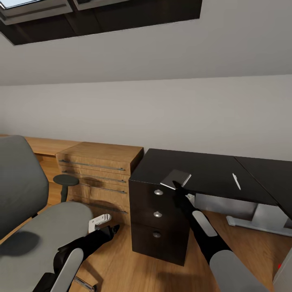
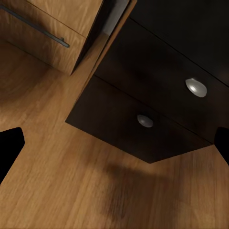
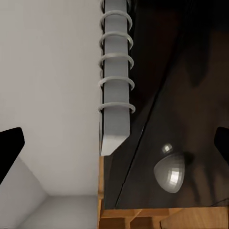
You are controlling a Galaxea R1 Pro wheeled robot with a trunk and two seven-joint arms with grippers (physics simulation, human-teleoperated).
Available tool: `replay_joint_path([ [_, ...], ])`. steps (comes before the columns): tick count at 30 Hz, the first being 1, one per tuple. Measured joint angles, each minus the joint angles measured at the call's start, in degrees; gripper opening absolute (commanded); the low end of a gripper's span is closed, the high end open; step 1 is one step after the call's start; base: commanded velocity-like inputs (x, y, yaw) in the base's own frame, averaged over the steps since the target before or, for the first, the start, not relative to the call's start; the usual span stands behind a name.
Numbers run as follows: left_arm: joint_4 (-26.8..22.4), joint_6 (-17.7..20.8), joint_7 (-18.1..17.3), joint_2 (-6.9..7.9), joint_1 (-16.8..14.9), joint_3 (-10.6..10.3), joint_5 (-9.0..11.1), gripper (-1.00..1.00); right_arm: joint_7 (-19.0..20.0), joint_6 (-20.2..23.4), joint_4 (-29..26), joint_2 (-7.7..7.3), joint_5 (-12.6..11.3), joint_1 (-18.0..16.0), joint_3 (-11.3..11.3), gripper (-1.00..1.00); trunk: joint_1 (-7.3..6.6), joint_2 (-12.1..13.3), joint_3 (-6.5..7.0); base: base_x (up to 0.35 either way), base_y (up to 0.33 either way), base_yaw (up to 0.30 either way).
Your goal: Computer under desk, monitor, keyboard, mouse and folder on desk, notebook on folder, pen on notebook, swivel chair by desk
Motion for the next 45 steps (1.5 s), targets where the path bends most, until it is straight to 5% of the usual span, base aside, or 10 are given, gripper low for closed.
replay_joint_path([
  [7, 0.07, 0.00, 0.01, 0.00, 0.00, 0.00, 0.00, 1.00, 0.11, -3.55, -0.14, 0.13, 5.26, 0.01, 0.05, 1.00, 0.00, 0.00, 0.00, 0.000, 0.000, 0.000],
  [23, 0.09, 0.00, 0.02, 0.00, 0.02, -0.01, 0.00, 1.00, 0.12, -4.15, -0.21, 0.40, 6.08, 0.01, 0.05, 1.00, 0.00, 0.00, 0.00, 0.000, 0.000, 0.000],
  [24, 0.09, 0.00, 0.03, 0.00, 0.02, -0.01, 0.00, 1.00, 0.12, -4.15, -0.21, 0.40, 6.09, 0.01, 0.05, -1.00, 0.00, 0.00, 0.00, 0.000, 0.000, 0.000],
  [45, 0.13, 0.00, 0.02, 0.00, 0.00, -0.09, 0.09, 1.00, 0.34, -5.27, -0.52, 0.49, 6.45, 0.00, -0.01, -1.00, 0.00, 0.00, 0.00, 0.000, 0.000, 0.000],
])
